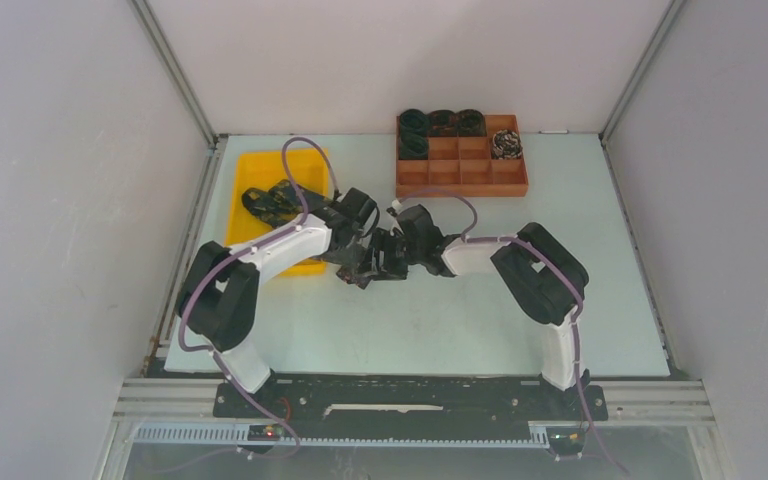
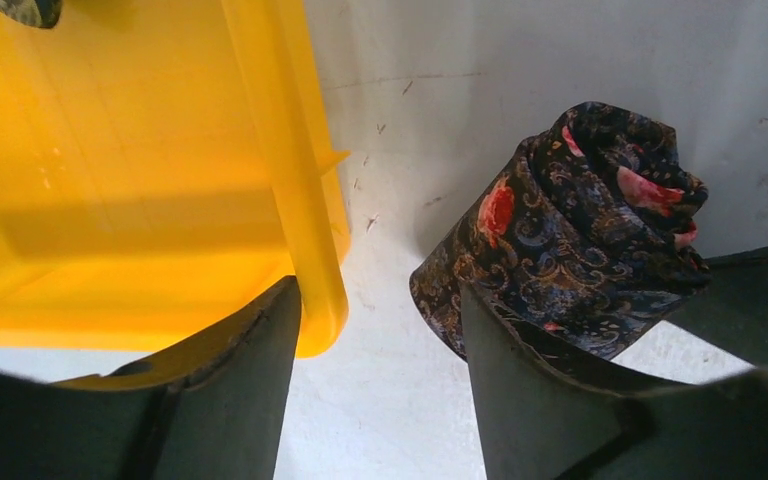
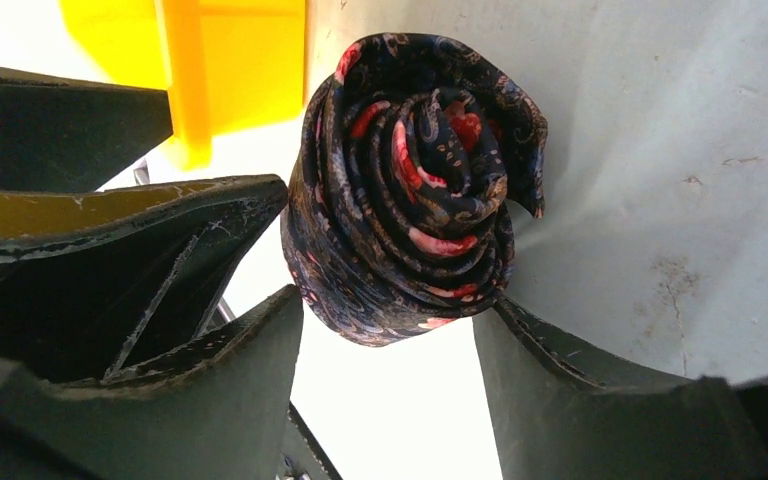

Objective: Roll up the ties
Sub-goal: Pick up the tie at the center of the board.

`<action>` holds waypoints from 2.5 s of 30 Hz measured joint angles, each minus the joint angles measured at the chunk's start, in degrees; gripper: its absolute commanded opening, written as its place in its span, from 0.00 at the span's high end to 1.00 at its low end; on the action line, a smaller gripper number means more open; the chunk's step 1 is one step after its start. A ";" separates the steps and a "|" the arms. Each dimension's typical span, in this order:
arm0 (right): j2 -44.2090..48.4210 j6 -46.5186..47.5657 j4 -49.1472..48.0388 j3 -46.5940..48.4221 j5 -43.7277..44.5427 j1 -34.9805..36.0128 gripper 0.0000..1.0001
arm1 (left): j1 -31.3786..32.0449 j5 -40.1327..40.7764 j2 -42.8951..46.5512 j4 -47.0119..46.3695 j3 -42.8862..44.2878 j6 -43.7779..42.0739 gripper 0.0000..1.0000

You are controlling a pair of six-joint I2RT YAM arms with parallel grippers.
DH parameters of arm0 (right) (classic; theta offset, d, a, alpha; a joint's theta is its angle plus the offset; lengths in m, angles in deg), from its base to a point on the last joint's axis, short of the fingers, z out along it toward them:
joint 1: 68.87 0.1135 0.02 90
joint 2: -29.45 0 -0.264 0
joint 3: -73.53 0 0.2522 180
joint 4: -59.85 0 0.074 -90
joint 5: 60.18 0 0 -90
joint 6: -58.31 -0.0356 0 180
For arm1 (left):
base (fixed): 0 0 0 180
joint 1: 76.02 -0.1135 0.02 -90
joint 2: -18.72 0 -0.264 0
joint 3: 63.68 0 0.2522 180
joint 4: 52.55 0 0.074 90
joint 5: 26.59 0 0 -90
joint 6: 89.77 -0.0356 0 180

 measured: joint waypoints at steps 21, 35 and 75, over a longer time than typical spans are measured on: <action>18.03 6.16 7.30 -6.23 1.77 -3.19 0.21 | -3.74 -15.72 7.87 -5.70 -3.30 -4.17 0.24; 31.32 8.72 11.54 -15.19 0.72 -8.59 0.20 | -6.67 -27.19 2.45 -11.80 -4.72 -5.64 0.25; 10.73 1.51 -2.73 -15.32 -1.38 -4.70 0.53 | -8.13 -44.50 2.84 -32.28 -19.19 9.94 0.39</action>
